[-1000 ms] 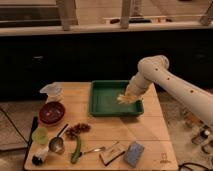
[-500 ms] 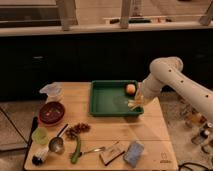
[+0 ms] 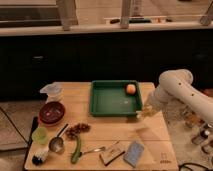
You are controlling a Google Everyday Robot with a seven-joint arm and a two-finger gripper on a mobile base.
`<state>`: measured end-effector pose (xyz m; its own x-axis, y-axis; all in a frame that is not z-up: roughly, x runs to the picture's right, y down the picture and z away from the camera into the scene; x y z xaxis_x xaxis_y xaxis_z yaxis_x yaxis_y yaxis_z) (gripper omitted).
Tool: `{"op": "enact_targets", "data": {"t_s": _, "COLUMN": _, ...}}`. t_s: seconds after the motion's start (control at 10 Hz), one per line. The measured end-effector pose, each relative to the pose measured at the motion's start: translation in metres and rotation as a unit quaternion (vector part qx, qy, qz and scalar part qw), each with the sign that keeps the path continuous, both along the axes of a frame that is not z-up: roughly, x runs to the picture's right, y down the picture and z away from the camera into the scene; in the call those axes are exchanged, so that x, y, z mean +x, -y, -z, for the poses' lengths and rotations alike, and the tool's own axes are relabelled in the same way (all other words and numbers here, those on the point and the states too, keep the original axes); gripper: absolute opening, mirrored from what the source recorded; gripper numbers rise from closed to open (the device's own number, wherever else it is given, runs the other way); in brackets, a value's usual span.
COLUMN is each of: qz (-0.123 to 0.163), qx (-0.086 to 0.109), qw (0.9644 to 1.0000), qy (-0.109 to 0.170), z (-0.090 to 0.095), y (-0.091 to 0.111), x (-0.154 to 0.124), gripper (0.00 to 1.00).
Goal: Place banana in table surface
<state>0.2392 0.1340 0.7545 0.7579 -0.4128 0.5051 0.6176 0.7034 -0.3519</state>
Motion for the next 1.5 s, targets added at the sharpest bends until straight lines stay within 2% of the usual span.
{"op": "enact_targets", "data": {"t_s": 0.3, "qz": 0.005, "qx": -0.007, "qw": 0.9999, "qy": 0.012, "z": -0.02, "y": -0.032, "x": 0.005, "gripper": 0.0}}
{"op": "enact_targets", "data": {"t_s": 0.6, "qz": -0.001, "qx": -0.024, "qw": 0.9993, "qy": 0.027, "z": -0.032, "y": -0.051, "x": 0.006, "gripper": 0.01}}
{"op": "enact_targets", "data": {"t_s": 0.9, "qz": -0.003, "qx": -0.035, "qw": 0.9989, "qy": 0.031, "z": -0.035, "y": -0.063, "x": 0.01, "gripper": 0.25}}
{"op": "enact_targets", "data": {"t_s": 1.1, "qz": -0.003, "qx": -0.041, "qw": 0.9987, "qy": 0.031, "z": -0.036, "y": -0.069, "x": 0.011, "gripper": 0.47}}
{"op": "enact_targets", "data": {"t_s": 1.3, "qz": -0.001, "qx": -0.042, "qw": 0.9986, "qy": 0.031, "z": -0.035, "y": -0.07, "x": 0.01, "gripper": 0.64}}
{"op": "enact_targets", "data": {"t_s": 1.4, "qz": 0.0, "qx": -0.043, "qw": 0.9986, "qy": 0.03, "z": -0.035, "y": -0.071, "x": 0.01, "gripper": 0.75}}
{"op": "enact_targets", "data": {"t_s": 1.5, "qz": 0.002, "qx": -0.043, "qw": 0.9986, "qy": 0.03, "z": -0.035, "y": -0.071, "x": 0.01, "gripper": 0.79}}
